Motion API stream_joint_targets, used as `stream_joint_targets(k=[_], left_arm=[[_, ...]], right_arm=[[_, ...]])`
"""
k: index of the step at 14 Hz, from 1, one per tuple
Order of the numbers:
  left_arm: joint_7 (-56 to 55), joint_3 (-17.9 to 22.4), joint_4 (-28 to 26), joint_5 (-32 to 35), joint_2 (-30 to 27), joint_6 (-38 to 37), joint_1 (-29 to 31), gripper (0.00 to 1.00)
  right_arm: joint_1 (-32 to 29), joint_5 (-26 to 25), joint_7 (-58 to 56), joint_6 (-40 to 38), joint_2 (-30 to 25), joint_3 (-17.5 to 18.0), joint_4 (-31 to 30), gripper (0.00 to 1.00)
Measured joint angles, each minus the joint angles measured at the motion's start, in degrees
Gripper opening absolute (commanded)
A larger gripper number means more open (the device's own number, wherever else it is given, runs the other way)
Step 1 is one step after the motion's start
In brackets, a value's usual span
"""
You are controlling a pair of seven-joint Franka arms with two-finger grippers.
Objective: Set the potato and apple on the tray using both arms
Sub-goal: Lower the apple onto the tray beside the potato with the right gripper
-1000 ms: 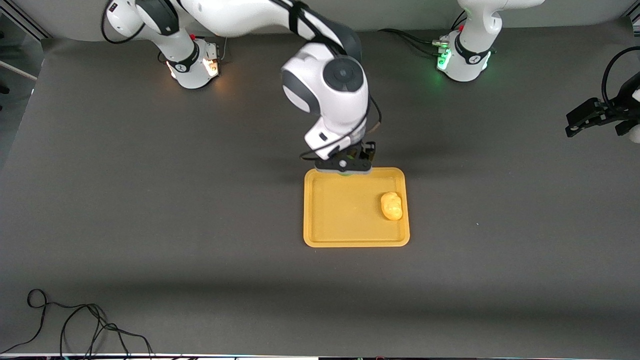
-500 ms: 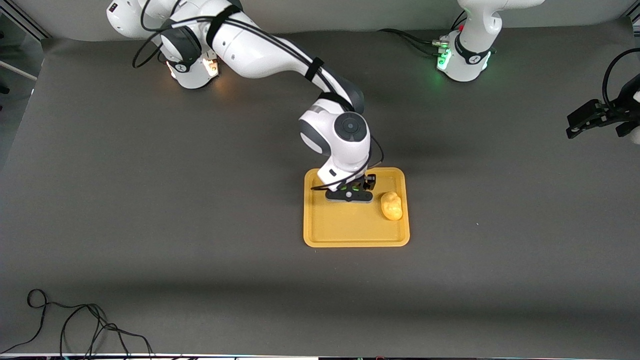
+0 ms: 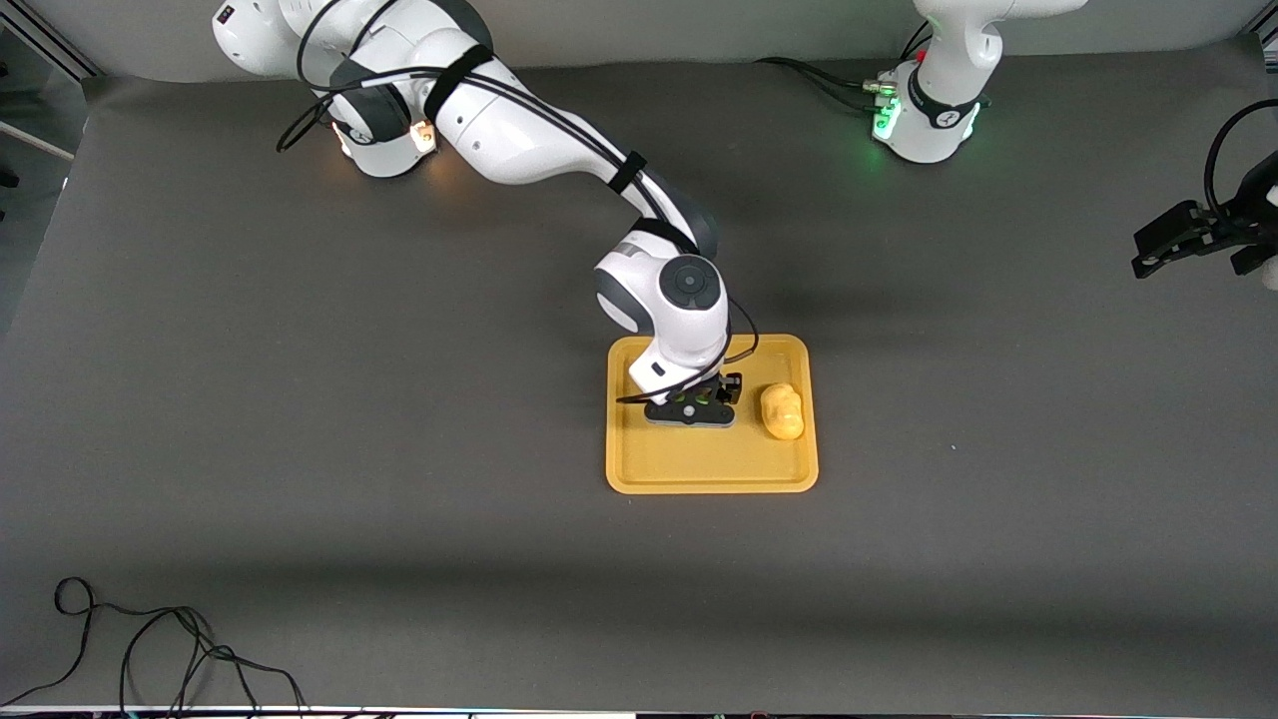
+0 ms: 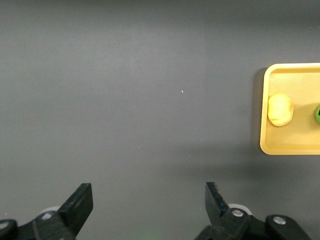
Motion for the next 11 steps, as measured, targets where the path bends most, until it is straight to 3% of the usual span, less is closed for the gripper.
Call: stream_joint_targets(k=[1,2,3,8,11], left_arm=[[0.0,0.0,0.0,0.0,0.0,0.1,0.0,1.0],[0.0,0.0,0.0,0.0,0.1,0.1,0.0,1.0],[0.0,0.0,0.0,0.0,0.1,0.1,0.0,1.0],[0.0,0.0,0.0,0.0,0.1,0.1,0.0,1.0],[0.0,0.0,0.0,0.0,0.1,0.1,0.0,1.0]], right_arm=[[0.0,0.0,0.0,0.7,0.3,0.0,0.0,0.49],[0.0,0.0,0.0,1.5,0.6,-0.1,0.0,0.8],[-0.1,0.0,0.0,1.7,0.6,-0.2,0.0,1.0],[-0.2,-0.2,0.0,1.0,0.5,-0.3,1.1,1.0],[-0.2,-0.3,0.0,-5.4,-1.9,-0.7,3.4,1.0]])
